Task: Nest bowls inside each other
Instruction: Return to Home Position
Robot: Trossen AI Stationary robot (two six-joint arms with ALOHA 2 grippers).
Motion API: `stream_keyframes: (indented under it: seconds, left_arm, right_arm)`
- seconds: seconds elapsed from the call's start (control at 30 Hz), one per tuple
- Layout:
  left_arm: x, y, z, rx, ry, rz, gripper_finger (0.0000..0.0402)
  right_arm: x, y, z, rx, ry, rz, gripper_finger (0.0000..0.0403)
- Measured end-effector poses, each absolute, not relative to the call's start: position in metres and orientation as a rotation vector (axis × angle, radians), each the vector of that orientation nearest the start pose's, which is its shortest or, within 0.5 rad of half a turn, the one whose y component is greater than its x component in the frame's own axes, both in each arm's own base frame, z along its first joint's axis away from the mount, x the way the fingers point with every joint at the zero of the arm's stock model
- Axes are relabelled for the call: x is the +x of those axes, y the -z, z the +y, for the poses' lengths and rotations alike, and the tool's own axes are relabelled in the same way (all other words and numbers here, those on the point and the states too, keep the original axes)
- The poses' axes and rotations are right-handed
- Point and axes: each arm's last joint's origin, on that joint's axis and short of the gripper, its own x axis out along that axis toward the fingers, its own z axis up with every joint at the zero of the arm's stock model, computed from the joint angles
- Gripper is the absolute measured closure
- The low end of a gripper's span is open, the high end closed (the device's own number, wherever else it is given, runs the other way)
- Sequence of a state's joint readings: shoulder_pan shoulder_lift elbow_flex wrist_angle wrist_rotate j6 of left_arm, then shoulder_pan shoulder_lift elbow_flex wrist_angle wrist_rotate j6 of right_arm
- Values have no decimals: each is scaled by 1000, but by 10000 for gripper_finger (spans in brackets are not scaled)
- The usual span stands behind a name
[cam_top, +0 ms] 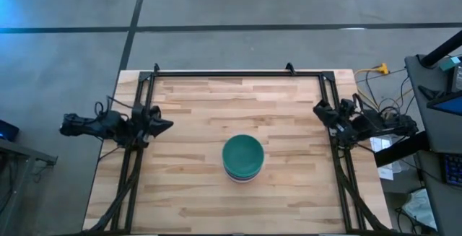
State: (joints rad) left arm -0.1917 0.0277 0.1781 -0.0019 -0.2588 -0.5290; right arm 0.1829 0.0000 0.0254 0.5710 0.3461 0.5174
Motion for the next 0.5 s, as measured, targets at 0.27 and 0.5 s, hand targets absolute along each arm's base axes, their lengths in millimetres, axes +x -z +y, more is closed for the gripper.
stream_keyframes:
  seconds: [0.27, 0.5]
  left_arm:
    - [95, -189, -12, -641, 47, -232, 401]
    - [97, -180, -12, -624, -13, -152, 402]
  right_arm:
    - [79, -222, 4, 579, 39, -593, 394]
    - [81, -219, 5, 583, 33, -558, 394]
